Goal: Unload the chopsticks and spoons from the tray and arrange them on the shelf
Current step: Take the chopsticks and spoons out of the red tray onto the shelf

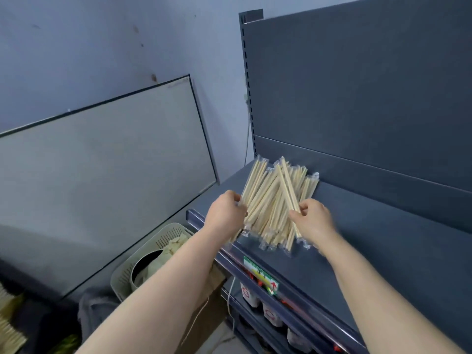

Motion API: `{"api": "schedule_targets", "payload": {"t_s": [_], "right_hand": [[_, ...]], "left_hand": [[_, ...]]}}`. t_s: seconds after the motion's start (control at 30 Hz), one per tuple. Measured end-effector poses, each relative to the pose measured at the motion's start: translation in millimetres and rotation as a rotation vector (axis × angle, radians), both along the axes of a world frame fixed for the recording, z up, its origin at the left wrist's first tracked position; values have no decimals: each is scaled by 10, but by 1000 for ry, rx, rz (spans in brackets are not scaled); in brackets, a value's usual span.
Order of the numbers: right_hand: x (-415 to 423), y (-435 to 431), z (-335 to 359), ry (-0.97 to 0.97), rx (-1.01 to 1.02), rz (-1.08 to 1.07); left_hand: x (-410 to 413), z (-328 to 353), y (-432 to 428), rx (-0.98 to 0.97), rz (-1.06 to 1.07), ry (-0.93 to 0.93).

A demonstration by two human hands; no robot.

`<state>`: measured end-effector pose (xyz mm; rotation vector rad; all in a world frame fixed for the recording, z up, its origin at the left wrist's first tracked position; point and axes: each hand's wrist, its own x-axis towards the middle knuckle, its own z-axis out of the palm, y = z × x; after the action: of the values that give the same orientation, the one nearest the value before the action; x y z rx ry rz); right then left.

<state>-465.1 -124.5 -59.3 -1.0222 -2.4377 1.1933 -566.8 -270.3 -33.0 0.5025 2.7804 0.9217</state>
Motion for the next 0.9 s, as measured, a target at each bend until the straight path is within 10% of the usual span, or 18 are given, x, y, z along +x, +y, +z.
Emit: {"api": "schedule_targets", "payload": {"t_s": [0.6, 0.9], "right_hand": [[-474, -214, -58, -183, 424, 126], [-51, -276, -33, -377, 655, -174]], "left_hand": [[-927, -406, 309, -173, -474, 140], [-759, -198, 503, -33, -801, 458]]}}
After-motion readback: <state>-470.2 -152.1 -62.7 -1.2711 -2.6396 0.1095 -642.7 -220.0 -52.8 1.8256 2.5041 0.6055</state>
